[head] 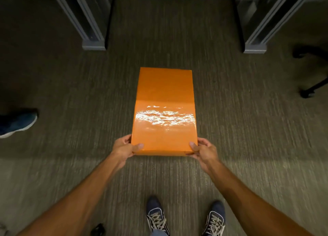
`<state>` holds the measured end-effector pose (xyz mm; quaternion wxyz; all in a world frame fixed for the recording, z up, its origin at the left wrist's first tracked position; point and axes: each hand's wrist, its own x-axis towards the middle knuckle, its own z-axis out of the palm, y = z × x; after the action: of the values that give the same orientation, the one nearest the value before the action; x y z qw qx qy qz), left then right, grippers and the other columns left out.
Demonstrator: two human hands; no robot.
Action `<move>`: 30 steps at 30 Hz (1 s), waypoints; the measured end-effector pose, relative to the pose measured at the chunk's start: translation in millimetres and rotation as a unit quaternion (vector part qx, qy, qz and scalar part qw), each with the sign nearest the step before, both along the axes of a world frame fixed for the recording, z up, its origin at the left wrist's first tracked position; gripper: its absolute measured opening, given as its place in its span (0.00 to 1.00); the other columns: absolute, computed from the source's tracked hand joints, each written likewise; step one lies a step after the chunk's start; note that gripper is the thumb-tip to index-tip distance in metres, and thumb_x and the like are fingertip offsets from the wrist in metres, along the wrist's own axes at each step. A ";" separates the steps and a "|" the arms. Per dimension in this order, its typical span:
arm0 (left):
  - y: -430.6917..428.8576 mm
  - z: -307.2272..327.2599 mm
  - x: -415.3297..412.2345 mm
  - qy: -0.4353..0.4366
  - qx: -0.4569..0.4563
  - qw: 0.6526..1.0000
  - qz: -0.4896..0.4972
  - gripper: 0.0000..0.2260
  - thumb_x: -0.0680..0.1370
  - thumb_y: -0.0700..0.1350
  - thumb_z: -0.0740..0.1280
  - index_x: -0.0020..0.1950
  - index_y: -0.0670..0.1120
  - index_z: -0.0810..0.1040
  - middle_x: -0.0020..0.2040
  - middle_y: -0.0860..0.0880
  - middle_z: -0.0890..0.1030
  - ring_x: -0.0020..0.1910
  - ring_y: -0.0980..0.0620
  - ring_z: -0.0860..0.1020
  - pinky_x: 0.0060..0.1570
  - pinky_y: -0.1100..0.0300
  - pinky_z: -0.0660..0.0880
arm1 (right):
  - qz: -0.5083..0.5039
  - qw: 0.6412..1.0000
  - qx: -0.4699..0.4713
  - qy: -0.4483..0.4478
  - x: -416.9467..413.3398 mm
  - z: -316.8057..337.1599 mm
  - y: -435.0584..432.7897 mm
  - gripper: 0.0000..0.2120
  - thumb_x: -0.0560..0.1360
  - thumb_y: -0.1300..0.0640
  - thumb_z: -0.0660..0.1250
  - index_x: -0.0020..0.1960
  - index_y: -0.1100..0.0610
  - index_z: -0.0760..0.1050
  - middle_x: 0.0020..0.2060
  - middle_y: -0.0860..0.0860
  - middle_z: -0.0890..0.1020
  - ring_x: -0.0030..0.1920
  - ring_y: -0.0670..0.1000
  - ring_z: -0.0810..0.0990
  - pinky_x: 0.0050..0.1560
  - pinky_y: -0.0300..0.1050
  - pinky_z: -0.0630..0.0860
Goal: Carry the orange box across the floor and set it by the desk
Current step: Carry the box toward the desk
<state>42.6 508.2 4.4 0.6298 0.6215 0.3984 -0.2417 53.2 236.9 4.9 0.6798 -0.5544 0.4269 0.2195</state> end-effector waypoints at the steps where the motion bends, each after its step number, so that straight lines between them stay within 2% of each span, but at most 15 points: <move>1: 13.6 1.9 2.9 -0.001 0.002 1.000 0.006 0.31 0.69 0.32 0.74 0.71 0.42 0.69 0.58 0.45 0.80 0.58 0.44 0.79 0.59 0.47 0.76 | 0.007 1.000 0.001 0.001 5.9 1.2 13.7 0.15 0.74 0.72 0.67 0.58 0.62 0.72 0.52 0.58 0.79 0.56 0.63 0.78 0.52 0.62 0.78; 4: 49.3 5.8 14.7 -0.003 0.008 1.000 0.019 0.33 0.70 0.32 0.73 0.73 0.42 0.67 0.64 0.43 0.78 0.61 0.43 0.77 0.62 0.44 0.75 | 0.026 1.000 -0.005 -0.005 27.3 5.4 50.4 0.13 0.74 0.71 0.67 0.56 0.62 0.72 0.52 0.59 0.78 0.59 0.65 0.78 0.54 0.64 0.78; 6: 68.2 7.2 25.1 -0.010 0.015 0.999 0.032 0.32 0.70 0.32 0.73 0.73 0.42 0.67 0.65 0.42 0.78 0.61 0.43 0.77 0.61 0.45 0.75 | 0.039 0.999 -0.005 -0.010 44.7 8.2 71.0 0.12 0.74 0.72 0.67 0.55 0.61 0.72 0.53 0.61 0.79 0.60 0.65 0.78 0.55 0.65 0.77; 11: 102.4 5.6 66.7 -0.019 0.025 0.998 0.058 0.32 0.71 0.33 0.73 0.73 0.42 0.67 0.66 0.43 0.77 0.62 0.42 0.77 0.62 0.44 0.75 | 0.061 0.998 0.001 -0.014 97.8 10.3 107.2 0.13 0.75 0.72 0.65 0.58 0.63 0.72 0.60 0.65 0.78 0.61 0.66 0.77 0.56 0.66 0.77; 15: 120.1 -3.0 112.3 -0.023 0.028 0.997 0.064 0.28 0.72 0.33 0.73 0.70 0.41 0.70 0.65 0.42 0.78 0.61 0.42 0.77 0.59 0.45 0.75 | 0.064 0.998 0.002 -0.010 153.0 2.7 128.6 0.22 0.74 0.73 0.66 0.67 0.67 0.68 0.63 0.65 0.76 0.63 0.66 0.76 0.58 0.66 0.76; 19: 138.5 -18.2 163.4 -0.023 0.029 0.997 0.067 0.26 0.71 0.33 0.72 0.68 0.40 0.73 0.64 0.40 0.79 0.61 0.40 0.77 0.61 0.43 0.75 | 0.086 0.996 -0.011 -0.015 208.6 -11.5 147.7 0.18 0.74 0.72 0.67 0.64 0.68 0.72 0.63 0.64 0.77 0.62 0.66 0.76 0.56 0.65 0.77; 23: 155.6 -29.5 204.9 -0.043 0.031 0.996 0.068 0.23 0.71 0.29 0.71 0.65 0.41 0.75 0.63 0.40 0.79 0.60 0.40 0.77 0.60 0.43 0.75 | 0.122 0.992 -0.005 -0.032 253.5 -23.3 166.2 0.18 0.75 0.70 0.67 0.65 0.68 0.70 0.64 0.65 0.76 0.63 0.66 0.75 0.58 0.66 0.76; 27: 178.4 -42.0 239.0 -0.055 0.053 0.995 0.058 0.23 0.71 0.31 0.72 0.65 0.42 0.76 0.61 0.42 0.80 0.57 0.44 0.77 0.56 0.47 0.76 | 0.132 0.989 0.007 -0.060 287.7 -43.0 187.4 0.19 0.76 0.71 0.65 0.66 0.70 0.69 0.64 0.67 0.75 0.64 0.68 0.74 0.60 0.68 0.73; 30: 198.1 -58.1 257.1 -0.071 0.040 0.996 0.033 0.23 0.72 0.32 0.71 0.66 0.42 0.75 0.63 0.41 0.79 0.62 0.40 0.77 0.59 0.45 0.75 | 0.122 0.991 -0.006 -0.055 310.6 -63.6 206.3 0.20 0.75 0.72 0.66 0.66 0.69 0.70 0.62 0.67 0.75 0.64 0.69 0.74 0.60 0.68 0.73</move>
<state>299.6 706.4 -53.7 0.6388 0.6483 0.3824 -0.1594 363.8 443.2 -58.7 0.6675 -0.6173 0.3192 0.2673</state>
